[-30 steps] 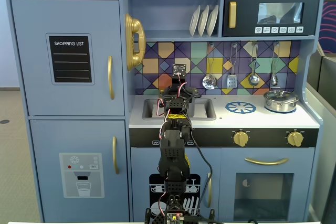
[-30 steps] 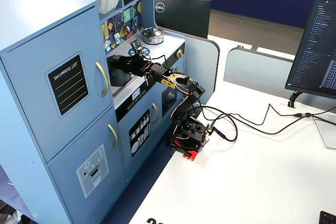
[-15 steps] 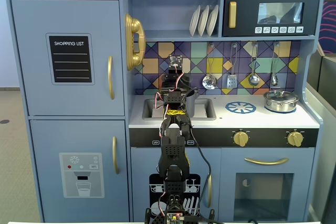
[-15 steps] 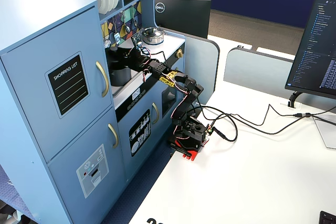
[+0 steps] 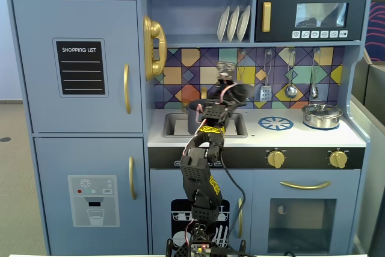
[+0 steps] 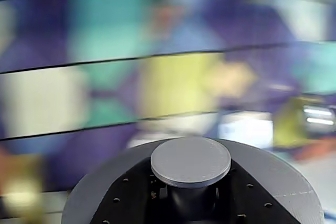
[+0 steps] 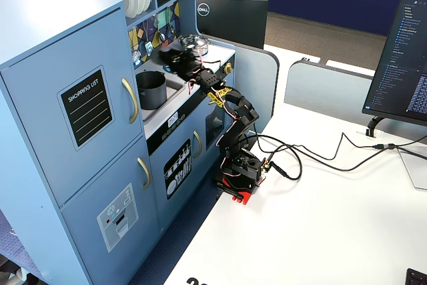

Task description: Take off the lid from the gray recipient and place it on the counter

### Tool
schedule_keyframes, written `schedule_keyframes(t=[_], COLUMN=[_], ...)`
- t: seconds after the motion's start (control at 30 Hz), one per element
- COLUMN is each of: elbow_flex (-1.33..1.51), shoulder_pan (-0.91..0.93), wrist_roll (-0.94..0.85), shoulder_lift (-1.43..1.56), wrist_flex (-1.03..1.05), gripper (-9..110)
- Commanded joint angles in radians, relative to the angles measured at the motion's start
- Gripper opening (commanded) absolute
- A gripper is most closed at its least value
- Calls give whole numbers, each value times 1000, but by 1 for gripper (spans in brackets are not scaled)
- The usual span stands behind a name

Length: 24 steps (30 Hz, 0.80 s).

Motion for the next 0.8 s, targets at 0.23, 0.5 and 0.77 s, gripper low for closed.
schedule_keyframes(t=[0.23, 0.5, 0.77], elbow_flex=[138, 238, 236], shoulder_pan=[183, 204, 235], wrist_roll=[2, -23, -28], shoulder_lift=[52, -69, -195], wrist_flex=[-163, -327, -411], gripper=[0, 0, 0])
